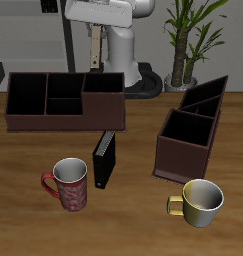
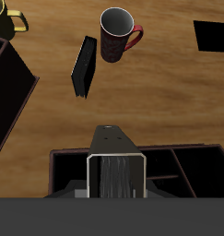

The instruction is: Place the yellow book into the back desk caddy's right compartment

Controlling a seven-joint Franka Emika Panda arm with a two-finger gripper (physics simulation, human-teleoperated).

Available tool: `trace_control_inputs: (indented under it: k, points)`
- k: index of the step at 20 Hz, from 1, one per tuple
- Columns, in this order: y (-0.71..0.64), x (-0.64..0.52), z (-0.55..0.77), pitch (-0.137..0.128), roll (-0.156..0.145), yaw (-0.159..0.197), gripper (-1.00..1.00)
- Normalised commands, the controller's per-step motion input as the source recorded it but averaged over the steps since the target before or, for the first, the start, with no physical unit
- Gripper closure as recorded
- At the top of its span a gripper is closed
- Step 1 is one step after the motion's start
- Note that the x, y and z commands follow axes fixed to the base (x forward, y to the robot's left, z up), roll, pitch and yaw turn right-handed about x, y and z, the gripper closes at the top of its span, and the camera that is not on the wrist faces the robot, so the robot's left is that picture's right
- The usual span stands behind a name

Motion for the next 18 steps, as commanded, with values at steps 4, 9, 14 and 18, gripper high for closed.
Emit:
trace_control_inputs:
  k: [4,9,14,18]
  points:
    - [0.15,-0.22,0.02,-0.005,0.013,0.032,1.00]
    - [0.10,-0.19,-0.04,-0.002,0.026,0.031,1.00]
    - [0.13,-0.21,-0.06,0.002,0.009,0.021,1.00]
    - [0.09,-0.07,-0.14,0.030,0.016,0.016,1.00]
